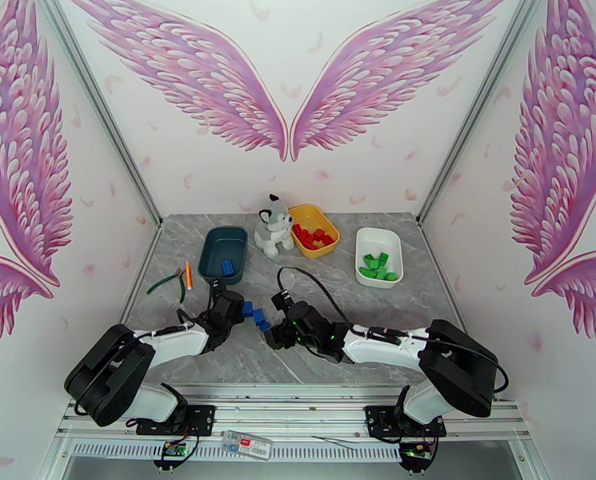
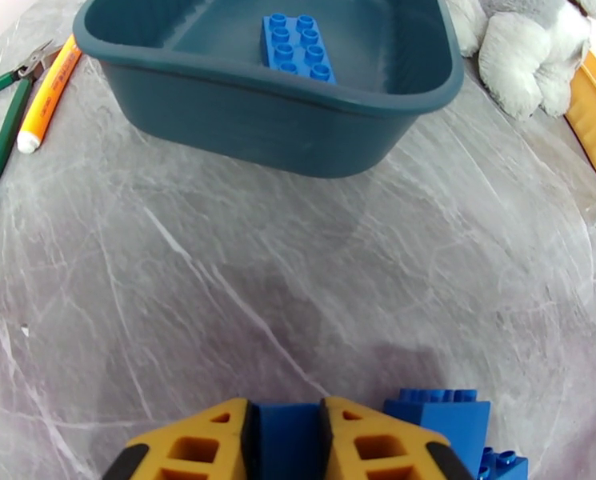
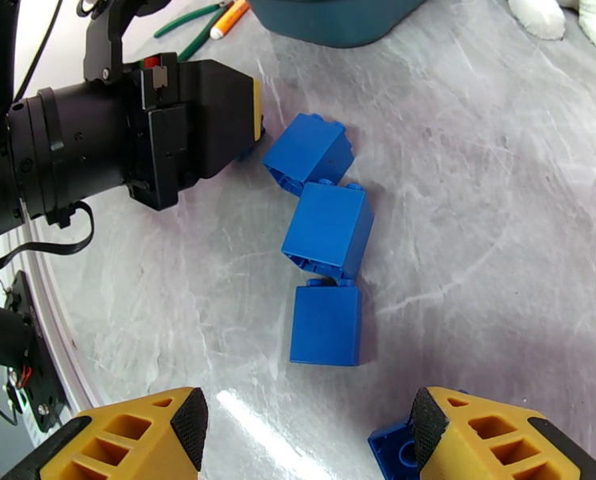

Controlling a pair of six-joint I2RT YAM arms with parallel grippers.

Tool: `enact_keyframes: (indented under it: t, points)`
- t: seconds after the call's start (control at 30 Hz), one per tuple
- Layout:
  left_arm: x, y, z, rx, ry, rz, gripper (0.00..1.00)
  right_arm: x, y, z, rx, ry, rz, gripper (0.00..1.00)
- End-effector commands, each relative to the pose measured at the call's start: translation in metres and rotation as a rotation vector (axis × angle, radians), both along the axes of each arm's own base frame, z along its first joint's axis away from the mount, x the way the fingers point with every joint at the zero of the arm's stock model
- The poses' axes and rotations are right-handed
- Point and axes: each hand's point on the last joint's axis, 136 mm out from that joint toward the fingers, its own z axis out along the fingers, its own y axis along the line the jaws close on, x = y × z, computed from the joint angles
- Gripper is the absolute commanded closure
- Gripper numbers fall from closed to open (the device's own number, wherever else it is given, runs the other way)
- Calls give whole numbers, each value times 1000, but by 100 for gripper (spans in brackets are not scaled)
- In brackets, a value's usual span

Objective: Sort the legos into containers by color

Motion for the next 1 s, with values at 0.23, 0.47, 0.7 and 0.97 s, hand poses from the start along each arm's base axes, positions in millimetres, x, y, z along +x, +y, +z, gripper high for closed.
enact_keyframes:
  t: [0.23, 0.47, 0.7, 0.97]
  points:
    - [-14, 8, 17, -20, -9, -26, 90, 4, 10, 12, 34, -12, -8, 27]
    - [-3, 7, 50, -43, -66, -42, 90, 4, 13, 19, 46, -17, 0, 27]
    - [45, 12, 105, -37, -138, -43, 90, 3, 19, 37, 82, -30, 18, 27]
    - [120, 20, 125, -31, -135, -28, 88, 15, 27, 63, 91, -82, 7, 27]
